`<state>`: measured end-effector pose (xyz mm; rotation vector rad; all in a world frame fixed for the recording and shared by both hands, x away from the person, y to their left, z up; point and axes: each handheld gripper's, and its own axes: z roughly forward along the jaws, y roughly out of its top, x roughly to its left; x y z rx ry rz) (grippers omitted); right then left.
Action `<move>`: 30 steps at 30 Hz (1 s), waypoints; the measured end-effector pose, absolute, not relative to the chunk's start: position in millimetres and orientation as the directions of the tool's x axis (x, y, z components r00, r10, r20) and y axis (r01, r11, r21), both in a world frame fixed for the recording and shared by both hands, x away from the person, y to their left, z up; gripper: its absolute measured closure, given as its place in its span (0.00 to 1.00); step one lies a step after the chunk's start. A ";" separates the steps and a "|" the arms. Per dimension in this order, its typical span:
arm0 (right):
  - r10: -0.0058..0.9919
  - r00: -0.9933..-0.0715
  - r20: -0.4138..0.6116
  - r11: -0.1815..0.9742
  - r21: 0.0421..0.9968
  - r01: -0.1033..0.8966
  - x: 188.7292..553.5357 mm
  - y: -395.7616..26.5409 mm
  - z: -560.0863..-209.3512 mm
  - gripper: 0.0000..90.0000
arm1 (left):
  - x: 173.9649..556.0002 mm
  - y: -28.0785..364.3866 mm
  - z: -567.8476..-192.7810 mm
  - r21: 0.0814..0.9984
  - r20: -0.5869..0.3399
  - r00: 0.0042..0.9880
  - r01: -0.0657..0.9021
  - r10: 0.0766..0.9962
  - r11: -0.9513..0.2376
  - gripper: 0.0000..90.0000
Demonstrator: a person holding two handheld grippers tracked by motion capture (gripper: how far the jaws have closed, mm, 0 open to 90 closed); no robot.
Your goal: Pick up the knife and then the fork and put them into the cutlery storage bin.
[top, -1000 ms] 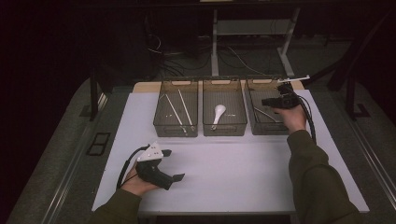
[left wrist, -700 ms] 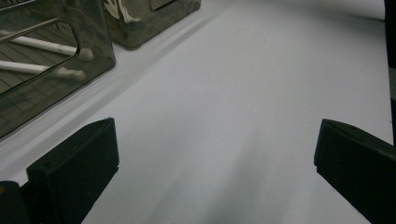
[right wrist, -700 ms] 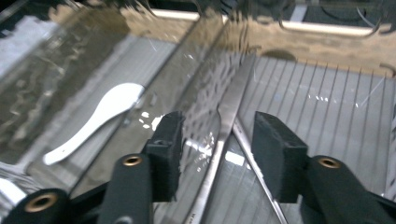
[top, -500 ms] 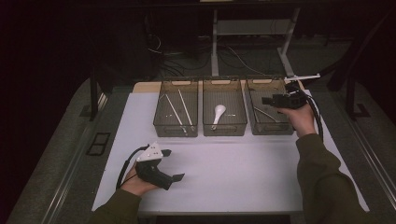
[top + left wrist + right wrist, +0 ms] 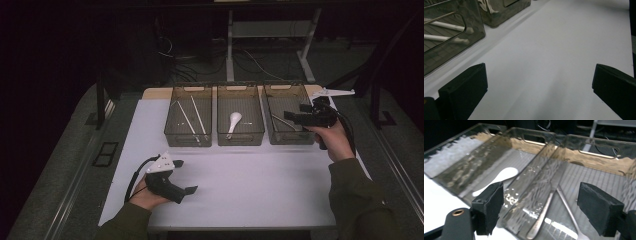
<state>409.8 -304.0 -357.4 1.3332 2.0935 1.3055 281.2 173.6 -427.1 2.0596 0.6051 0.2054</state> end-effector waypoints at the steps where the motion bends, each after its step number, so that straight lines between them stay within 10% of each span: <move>1: 0.843 -0.508 0.179 0.140 0.838 0.528 405.9 -303.5 -357.8 0.22 | 281.2 173.5 -427.1 0.838 -0.093 0.863 0.337 0.497 -0.429 0.00; 30: 0.756 -0.628 0.184 0.179 0.865 0.469 304.9 -297.1 -403.4 0.19 | 280.3 171.0 -426.2 0.841 -0.078 0.863 0.326 0.498 -0.433 0.00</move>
